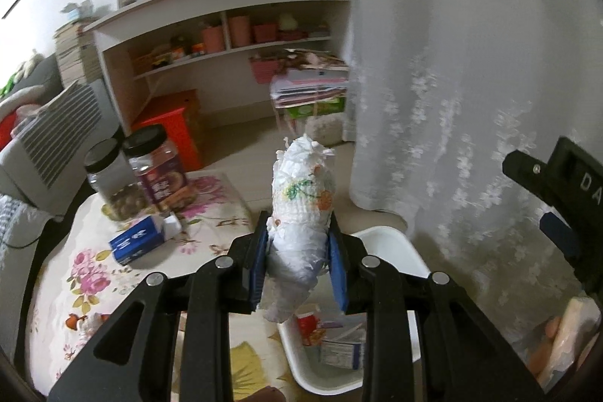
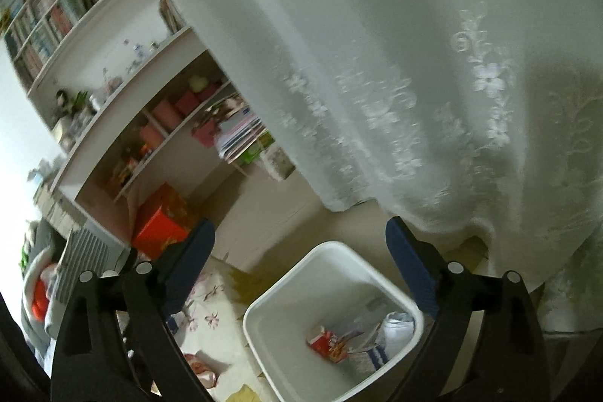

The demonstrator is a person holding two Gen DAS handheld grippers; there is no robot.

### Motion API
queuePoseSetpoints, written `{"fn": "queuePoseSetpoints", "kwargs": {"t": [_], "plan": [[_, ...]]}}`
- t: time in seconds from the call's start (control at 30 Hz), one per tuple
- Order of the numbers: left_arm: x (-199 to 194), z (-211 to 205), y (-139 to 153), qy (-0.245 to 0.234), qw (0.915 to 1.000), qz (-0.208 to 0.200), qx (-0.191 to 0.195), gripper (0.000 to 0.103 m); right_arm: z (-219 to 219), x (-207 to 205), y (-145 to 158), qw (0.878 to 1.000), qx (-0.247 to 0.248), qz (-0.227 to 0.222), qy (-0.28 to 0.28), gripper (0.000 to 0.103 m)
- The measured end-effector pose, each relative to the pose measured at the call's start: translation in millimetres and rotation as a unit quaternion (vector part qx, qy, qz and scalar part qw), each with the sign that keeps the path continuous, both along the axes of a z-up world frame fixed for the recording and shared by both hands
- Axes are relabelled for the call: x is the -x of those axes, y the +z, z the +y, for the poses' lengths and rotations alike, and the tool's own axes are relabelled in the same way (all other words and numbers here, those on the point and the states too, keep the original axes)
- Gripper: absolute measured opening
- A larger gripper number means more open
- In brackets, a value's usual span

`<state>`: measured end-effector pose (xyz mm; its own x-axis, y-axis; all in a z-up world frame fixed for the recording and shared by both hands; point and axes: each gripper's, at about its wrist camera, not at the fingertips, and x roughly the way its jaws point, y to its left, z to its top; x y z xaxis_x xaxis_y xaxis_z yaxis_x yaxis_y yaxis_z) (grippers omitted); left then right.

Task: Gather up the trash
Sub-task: 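Carry the tissue bundle and blue carton to the white bin and release both, then move both tools back over the table toward the orange peels and tissue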

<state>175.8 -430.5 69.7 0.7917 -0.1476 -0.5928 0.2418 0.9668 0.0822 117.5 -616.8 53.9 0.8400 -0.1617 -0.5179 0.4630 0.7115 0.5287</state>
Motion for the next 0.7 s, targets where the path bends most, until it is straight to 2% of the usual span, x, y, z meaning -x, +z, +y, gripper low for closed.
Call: {"fn": "queuePoseSetpoints", "kwargs": {"t": [0.1, 0.2, 0.23, 0.3, 0.37, 0.4, 0.57, 0.7], "plan": [[2.4, -19.0, -3.4, -0.021, 0.9997, 0.004, -0.008, 0.031, -13.0, 8.0, -1.3, 1.000, -0.007, -0.004, -0.019, 0.091], [4.8, -36.1, -6.7, -0.039, 0.9991, 0.007, -0.016, 0.038, -24.0, 13.9, -3.2, 0.999, -0.017, -0.006, -0.033, 0.093], [5.5, -42.3, -8.1, -0.047, 0.9987, 0.009, -0.020, 0.045, -26.3, 15.3, -3.5, 0.999, -0.019, -0.007, -0.037, 0.094], [6.6, -49.1, -9.9, -0.054, 0.9981, 0.012, -0.025, 0.051, -30.6, 17.1, -3.8, 0.999, -0.023, -0.008, -0.045, 0.096], [8.5, -55.0, -10.9, -0.060, 0.9977, 0.010, -0.030, 0.063, -32.5, 17.3, -3.4, 0.999, -0.023, -0.008, -0.048, 0.096], [9.4, -56.8, -11.4, -0.062, 0.9975, 0.009, -0.032, 0.066, -33.5, 17.6, -3.5, 0.998, -0.024, -0.007, -0.050, 0.096], [12.3, -55.8, -11.1, -0.063, 0.9972, 0.004, -0.041, 0.071, -33.3, 16.5, -3.9, 0.998, -0.027, -0.005, -0.052, 0.096], [11.6, -47.5, -9.1, -0.055, 0.9977, -0.001, -0.041, 0.071, -29.9, 15.3, -2.9, 0.998, -0.019, -0.003, -0.052, 0.096]]}}
